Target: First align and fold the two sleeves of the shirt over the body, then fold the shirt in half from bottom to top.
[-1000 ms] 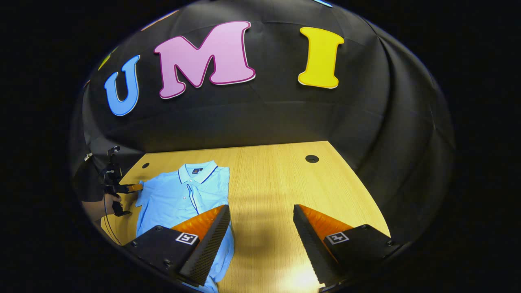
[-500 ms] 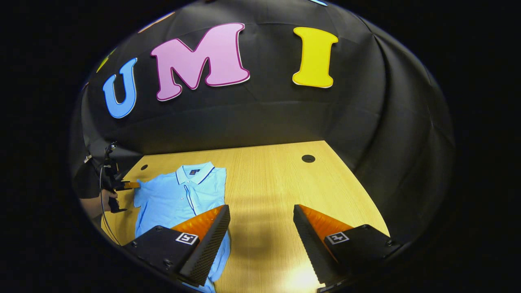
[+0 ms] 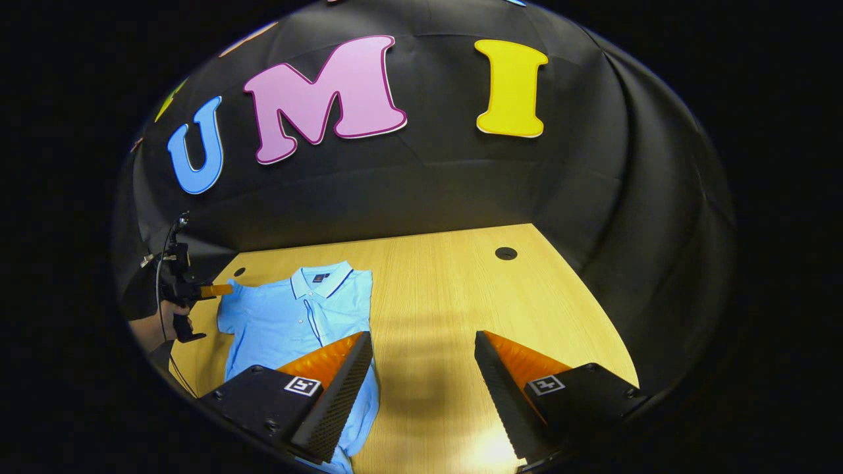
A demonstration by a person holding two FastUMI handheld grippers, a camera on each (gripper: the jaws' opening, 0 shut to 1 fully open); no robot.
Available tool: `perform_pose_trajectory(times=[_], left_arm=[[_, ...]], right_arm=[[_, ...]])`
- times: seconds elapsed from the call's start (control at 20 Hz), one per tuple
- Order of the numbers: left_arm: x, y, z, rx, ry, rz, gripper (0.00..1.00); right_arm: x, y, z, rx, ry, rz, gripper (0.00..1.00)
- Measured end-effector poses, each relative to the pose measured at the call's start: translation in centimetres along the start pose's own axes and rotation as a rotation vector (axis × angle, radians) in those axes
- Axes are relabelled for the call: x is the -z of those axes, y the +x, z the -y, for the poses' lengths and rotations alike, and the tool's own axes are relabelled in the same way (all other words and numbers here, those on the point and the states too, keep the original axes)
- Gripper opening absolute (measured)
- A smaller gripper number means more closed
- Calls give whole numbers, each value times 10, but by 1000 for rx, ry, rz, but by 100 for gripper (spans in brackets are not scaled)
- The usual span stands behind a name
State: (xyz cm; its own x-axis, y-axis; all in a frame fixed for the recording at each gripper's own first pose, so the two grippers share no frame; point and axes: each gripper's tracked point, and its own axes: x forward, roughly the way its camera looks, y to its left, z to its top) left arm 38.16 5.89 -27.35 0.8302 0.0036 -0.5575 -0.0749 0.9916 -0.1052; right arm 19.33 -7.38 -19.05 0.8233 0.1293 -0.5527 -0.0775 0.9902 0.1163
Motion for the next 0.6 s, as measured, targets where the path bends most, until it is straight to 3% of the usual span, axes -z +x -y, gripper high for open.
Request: perform_pose_trajectory(times=[0.6], left_arm=[[8, -10, 140, 227, -18, -33, 6]], right_arm=[[5, -2, -8, -40, -40, -8, 98]])
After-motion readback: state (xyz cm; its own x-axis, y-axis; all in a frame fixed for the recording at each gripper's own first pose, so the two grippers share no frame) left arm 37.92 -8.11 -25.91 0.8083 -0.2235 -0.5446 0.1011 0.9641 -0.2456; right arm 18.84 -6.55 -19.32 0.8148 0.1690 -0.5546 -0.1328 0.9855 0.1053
